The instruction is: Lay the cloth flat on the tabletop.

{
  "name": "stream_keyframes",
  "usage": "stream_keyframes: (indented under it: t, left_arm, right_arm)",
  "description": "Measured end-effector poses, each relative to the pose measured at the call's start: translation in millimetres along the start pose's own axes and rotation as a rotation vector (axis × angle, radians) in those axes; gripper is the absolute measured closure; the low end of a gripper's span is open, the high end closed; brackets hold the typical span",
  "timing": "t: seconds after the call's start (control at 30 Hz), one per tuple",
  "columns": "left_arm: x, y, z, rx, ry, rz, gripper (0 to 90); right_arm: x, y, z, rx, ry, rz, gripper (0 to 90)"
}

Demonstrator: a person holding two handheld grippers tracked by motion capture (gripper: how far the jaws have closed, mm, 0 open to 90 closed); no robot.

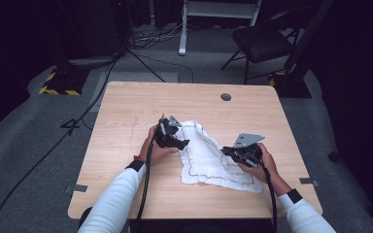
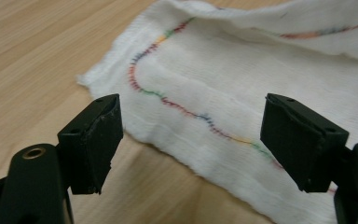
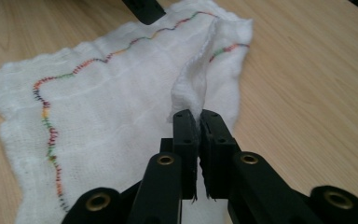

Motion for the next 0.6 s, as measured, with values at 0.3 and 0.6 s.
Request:
stream_keyframes:
  t: [0.3, 0.6]
  left_arm:
    - [-21.1, -22.9, -2.1, -0.067, 0.025, -0.045, 18.0]
    - [-26.3, -25.5, -6.4, -0.074, 0.002, -0.012, 22.3]
  right_arm:
    - [28.3, 9.8, 8.6, 0.006, -0.040, 0.065, 86.3]
    - [56.1, 13.1, 20.8, 0.011, -0.099, 0.127, 86.4]
Point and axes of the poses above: each handheld gripper's, and its own axes: y roughly backward along the jaws, z roughly out of its underside, x roughly to its right, the point moved 10 cm from there along -y, roughly forward along the jaws, and after that the axes turned 5 degrees about z, right-handed, at the moved point
